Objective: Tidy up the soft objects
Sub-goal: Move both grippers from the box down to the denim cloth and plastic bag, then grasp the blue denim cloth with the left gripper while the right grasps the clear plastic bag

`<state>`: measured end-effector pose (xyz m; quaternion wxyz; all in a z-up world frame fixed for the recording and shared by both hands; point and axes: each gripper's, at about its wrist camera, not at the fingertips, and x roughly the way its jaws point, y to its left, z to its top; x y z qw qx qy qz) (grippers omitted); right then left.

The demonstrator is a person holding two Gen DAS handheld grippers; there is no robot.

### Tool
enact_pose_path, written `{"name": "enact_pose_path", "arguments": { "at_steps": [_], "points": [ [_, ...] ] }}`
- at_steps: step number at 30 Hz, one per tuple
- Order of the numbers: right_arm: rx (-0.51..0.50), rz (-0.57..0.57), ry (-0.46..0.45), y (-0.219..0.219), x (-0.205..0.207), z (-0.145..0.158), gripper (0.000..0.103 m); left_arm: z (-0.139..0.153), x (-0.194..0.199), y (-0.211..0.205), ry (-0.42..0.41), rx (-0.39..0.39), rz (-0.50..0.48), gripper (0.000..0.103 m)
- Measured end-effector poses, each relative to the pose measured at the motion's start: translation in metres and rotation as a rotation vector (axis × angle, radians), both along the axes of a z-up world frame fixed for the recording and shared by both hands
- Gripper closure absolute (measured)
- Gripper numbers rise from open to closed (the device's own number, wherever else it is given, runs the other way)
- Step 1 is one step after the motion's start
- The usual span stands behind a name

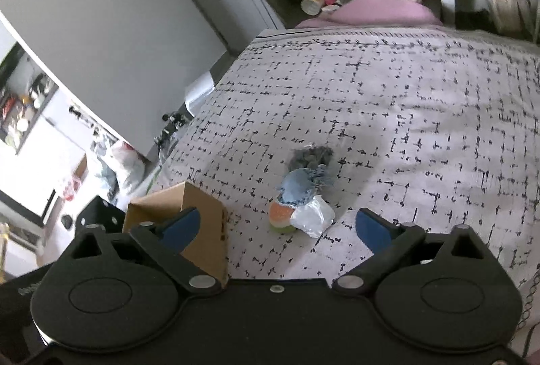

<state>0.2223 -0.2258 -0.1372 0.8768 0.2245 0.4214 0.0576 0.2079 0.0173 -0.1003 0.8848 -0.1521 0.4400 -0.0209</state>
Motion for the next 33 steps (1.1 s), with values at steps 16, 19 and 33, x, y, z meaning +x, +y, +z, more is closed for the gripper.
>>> {"name": "enact_pose_path", "arguments": {
  "at_steps": [16, 19, 33],
  "points": [
    [0.166, -0.069, 0.160, -0.033, 0.041, -0.063, 0.043, -0.032, 0.049, -0.055, 0.008, 0.013, -0.007, 0.029],
    [0.183, -0.097, 0.180, -0.037, 0.045, -0.072, 0.046, -0.042, 0.058, -0.061, 0.025, 0.003, -0.005, 0.029],
    [0.270, -0.139, 0.250, -0.049, 0.065, -0.104, 0.062, -0.087, 0.102, -0.088, 0.110, -0.064, -0.050, 0.032]
  ]
}}
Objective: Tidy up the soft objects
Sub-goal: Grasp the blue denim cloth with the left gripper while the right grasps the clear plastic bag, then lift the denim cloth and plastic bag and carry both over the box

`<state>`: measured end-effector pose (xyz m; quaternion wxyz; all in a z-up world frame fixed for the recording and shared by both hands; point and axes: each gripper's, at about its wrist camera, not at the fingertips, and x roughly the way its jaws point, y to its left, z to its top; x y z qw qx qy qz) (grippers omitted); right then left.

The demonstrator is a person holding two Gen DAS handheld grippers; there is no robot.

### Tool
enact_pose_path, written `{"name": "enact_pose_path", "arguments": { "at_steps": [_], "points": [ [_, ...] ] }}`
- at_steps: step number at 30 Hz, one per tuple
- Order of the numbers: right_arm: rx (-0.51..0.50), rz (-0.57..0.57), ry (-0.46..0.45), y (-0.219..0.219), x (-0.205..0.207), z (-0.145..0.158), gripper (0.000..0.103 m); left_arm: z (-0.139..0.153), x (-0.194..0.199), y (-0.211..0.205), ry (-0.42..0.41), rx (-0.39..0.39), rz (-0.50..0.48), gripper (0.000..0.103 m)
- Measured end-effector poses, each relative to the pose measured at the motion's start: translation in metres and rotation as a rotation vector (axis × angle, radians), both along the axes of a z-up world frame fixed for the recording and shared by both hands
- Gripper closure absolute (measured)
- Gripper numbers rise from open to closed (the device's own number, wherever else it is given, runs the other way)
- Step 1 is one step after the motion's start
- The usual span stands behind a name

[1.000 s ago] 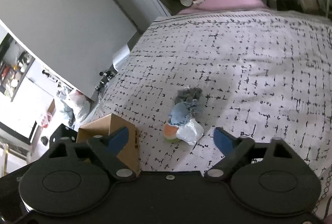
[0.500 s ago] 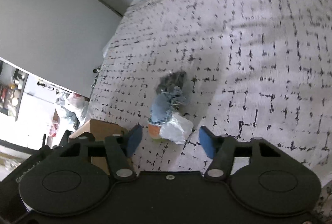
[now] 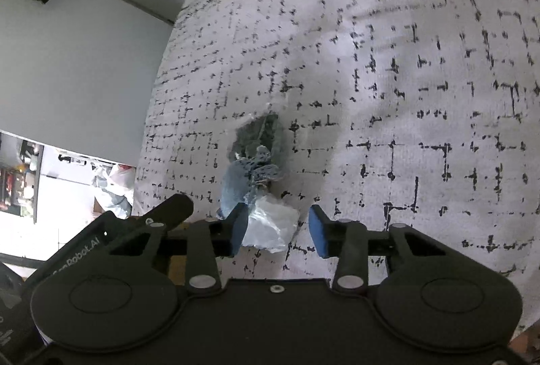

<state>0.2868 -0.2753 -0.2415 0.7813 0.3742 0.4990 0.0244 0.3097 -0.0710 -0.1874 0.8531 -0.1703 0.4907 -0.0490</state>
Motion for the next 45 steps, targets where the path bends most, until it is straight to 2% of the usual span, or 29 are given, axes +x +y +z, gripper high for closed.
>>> {"name": "enact_pose_path", "arguments": {
  "at_steps": [3, 10, 13, 17, 18, 20, 24, 30, 31, 33, 45],
  "points": [
    [0.032, -0.004, 0.026, 0.000, 0.002, -0.007, 0.062, -0.008, 0.010, -0.004, 0.019, -0.022, -0.007, 0.032],
    [0.033, -0.005, 0.059, 0.005, 0.009, -0.019, 0.062, -0.029, 0.030, -0.014, 0.074, -0.035, -0.051, 0.032],
    [0.039, 0.014, 0.063, 0.011, 0.012, -0.023, 0.058, -0.038, 0.033, -0.015, 0.093, -0.061, -0.050, 0.034],
    [0.030, 0.034, 0.073, 0.020, 0.020, -0.025, 0.057, -0.046, 0.038, -0.010, 0.119, -0.068, -0.015, 0.069],
    [0.026, 0.038, 0.071, 0.022, 0.022, -0.026, 0.057, -0.046, 0.039, -0.008, 0.118, -0.076, -0.010, 0.075],
    [0.021, 0.047, 0.070, 0.026, 0.024, -0.026, 0.054, -0.046, 0.041, -0.003, 0.118, -0.088, 0.000, 0.079],
    [-0.010, 0.065, 0.074, 0.033, 0.027, -0.028, 0.050, -0.047, 0.040, 0.005, 0.115, -0.120, 0.016, 0.080],
    [-0.069, 0.104, 0.066, 0.040, 0.029, -0.026, 0.046, -0.043, 0.036, 0.012, 0.110, -0.123, 0.037, 0.081],
    [-0.078, 0.106, 0.064, 0.041, 0.029, -0.026, 0.047, -0.043, 0.035, 0.014, 0.111, -0.124, 0.041, 0.081],
    [-0.102, 0.108, 0.067, 0.041, 0.029, -0.026, 0.054, -0.041, 0.034, 0.018, 0.110, -0.125, 0.056, 0.081],
    [-0.084, 0.082, 0.017, 0.031, 0.016, -0.007, 0.056, -0.006, 0.008, 0.026, 0.056, -0.058, 0.072, 0.080]
  ]
}}
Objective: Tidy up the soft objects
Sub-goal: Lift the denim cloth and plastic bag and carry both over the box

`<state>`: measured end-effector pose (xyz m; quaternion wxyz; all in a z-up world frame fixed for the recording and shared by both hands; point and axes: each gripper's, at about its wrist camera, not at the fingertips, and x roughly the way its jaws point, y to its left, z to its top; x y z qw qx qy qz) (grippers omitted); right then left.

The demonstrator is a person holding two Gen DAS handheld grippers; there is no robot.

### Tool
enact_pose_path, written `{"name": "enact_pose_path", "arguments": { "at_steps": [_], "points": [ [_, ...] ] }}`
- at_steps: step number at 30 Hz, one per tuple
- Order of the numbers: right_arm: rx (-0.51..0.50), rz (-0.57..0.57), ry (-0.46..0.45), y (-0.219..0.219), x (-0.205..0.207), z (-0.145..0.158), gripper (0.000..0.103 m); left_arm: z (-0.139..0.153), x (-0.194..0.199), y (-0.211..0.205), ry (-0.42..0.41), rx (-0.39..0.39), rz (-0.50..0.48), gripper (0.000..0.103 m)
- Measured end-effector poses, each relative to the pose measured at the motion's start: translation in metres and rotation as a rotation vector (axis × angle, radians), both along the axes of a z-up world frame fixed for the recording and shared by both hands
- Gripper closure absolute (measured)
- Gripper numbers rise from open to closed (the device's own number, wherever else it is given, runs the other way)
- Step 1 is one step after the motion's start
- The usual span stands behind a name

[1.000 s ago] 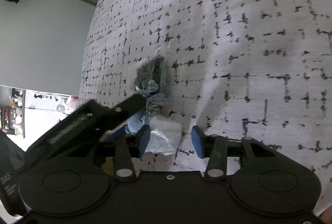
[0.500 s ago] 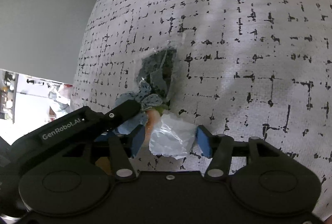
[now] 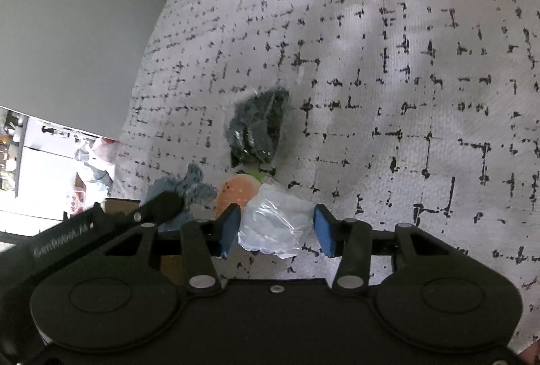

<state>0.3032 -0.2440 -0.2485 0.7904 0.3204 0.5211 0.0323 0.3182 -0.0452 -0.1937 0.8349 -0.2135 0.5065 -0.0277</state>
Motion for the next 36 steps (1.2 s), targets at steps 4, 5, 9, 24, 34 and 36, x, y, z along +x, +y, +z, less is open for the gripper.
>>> {"name": "enact_pose_path", "arguments": {
  "at_steps": [4, 5, 9, 24, 34, 36],
  "points": [
    [0.002, 0.017, -0.051, 0.002, -0.006, 0.011, 0.056, 0.017, -0.009, 0.003, -0.026, 0.025, 0.003, 0.081],
    [0.001, 0.021, -0.066, 0.003, -0.008, 0.014, 0.056, 0.022, -0.012, 0.004, -0.037, 0.029, 0.005, 0.080],
    [0.007, 0.037, -0.123, 0.006, -0.013, 0.026, 0.057, 0.034, -0.021, 0.005, -0.059, 0.047, 0.002, 0.080],
    [-0.017, 0.118, -0.316, 0.020, -0.027, 0.059, 0.057, 0.064, -0.053, 0.030, -0.093, 0.114, 0.069, 0.080],
    [-0.089, 0.161, -0.399, 0.039, -0.035, 0.074, 0.057, 0.078, -0.063, 0.050, -0.112, 0.137, 0.100, 0.080],
    [-0.097, 0.165, -0.420, 0.041, -0.037, 0.076, 0.057, 0.081, -0.064, 0.055, -0.117, 0.134, 0.107, 0.080]
  ]
}}
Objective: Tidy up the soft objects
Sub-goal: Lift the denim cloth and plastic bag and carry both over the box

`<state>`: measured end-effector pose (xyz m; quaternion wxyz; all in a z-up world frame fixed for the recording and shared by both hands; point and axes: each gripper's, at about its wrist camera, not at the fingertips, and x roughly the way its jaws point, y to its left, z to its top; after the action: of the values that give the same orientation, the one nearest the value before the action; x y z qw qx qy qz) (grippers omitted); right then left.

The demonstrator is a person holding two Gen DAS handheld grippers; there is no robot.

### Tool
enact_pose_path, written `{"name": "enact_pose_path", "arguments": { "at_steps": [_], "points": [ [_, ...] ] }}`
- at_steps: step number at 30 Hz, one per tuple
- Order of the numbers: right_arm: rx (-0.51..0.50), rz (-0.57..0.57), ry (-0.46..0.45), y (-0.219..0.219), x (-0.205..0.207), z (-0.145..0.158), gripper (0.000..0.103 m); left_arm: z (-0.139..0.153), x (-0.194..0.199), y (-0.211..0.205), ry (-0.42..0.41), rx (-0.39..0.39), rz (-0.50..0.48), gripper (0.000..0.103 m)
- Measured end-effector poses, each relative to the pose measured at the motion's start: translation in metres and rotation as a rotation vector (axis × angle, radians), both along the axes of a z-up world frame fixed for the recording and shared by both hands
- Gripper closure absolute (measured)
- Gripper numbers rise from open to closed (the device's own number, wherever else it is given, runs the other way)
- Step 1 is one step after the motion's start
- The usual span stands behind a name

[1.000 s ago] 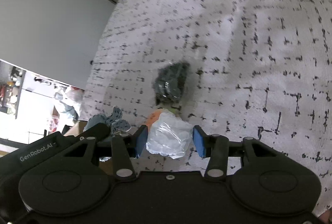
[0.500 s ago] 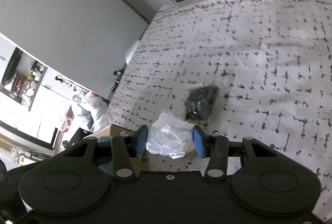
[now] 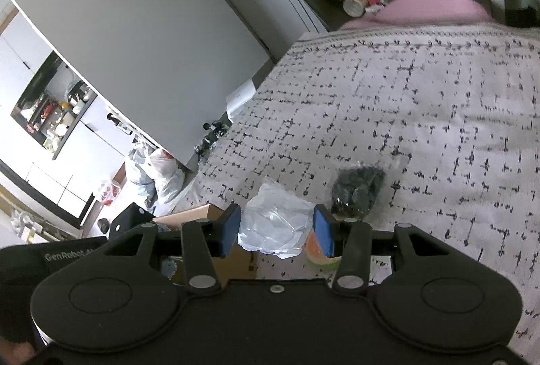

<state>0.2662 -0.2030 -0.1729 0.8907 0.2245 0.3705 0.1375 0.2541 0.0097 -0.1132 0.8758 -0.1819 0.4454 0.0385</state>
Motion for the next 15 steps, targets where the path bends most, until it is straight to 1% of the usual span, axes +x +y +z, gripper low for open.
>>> {"name": "enact_pose_path", "arguments": {
  "at_steps": [7, 15],
  "points": [
    [-0.007, 0.026, -0.065, 0.014, -0.005, 0.009, 0.057, 0.007, -0.005, 0.022, -0.018, -0.043, 0.036, 0.080],
    [-0.032, 0.068, -0.095, 0.041, -0.011, 0.014, 0.057, 0.003, -0.008, 0.049, -0.006, -0.068, 0.072, 0.080]
  ]
}}
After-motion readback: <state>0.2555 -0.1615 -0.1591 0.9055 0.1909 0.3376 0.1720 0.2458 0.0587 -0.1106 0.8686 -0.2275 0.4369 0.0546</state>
